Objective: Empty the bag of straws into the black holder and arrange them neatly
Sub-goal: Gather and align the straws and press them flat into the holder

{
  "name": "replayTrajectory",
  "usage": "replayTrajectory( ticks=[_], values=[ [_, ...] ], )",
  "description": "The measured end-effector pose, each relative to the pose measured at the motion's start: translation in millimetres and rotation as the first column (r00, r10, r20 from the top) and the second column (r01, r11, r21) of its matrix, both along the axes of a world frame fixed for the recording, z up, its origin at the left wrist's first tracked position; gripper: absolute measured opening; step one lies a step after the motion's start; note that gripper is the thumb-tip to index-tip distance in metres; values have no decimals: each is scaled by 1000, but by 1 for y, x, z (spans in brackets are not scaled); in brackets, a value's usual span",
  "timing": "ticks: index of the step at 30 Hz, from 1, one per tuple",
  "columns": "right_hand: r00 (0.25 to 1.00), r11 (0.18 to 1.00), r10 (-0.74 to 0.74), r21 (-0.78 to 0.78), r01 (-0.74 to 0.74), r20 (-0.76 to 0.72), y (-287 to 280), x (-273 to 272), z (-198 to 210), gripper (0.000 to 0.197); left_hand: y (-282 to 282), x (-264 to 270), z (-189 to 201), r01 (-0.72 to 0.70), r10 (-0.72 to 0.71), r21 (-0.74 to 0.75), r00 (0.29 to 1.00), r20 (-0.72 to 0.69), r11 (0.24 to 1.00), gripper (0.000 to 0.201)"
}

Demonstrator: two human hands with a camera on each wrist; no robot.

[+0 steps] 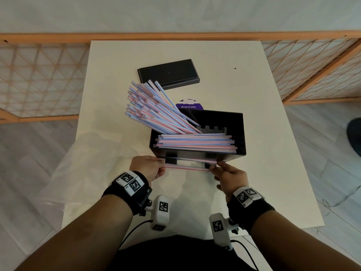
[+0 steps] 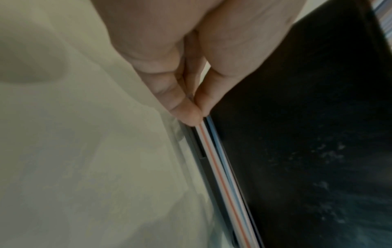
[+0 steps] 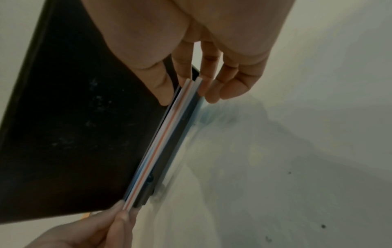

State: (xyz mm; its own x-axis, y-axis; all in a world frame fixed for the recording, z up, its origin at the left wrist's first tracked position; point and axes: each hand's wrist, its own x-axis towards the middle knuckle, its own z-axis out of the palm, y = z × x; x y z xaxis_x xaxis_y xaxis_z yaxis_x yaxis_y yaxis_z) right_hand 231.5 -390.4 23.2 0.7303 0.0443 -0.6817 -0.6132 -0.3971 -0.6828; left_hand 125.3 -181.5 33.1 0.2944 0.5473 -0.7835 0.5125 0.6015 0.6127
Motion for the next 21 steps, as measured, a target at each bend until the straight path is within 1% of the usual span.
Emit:
replayTrajectory(
  ticks=[7,12,15,17,19,21],
  values=[
    [999,1000,-7,15,6,42,2,1,2,15,0,0,0,-8,8,-20,1000,7,1000,21],
    [999,998,-41,48,40,20,6,1,5,23,0,0,0,4,-3,-45,999,36,999,18],
    [997,994,-65,89,68,-44,7,1,7,25,1,0,0,13,-12,-38,999,39,999,20],
    [995,992,-39,117,49,-88,7,1,12,20,1,1,0,20,-19,-33,999,38,999,21],
    [993,990,28,140,-11,-115,8,1,16,7,0,1,0,28,-27,-30,999,39,999,20],
    [987,983,107,164,-87,-118,9,0,19,4,1,1,0,25,-23,-33,999,45,999,18]
  ],
)
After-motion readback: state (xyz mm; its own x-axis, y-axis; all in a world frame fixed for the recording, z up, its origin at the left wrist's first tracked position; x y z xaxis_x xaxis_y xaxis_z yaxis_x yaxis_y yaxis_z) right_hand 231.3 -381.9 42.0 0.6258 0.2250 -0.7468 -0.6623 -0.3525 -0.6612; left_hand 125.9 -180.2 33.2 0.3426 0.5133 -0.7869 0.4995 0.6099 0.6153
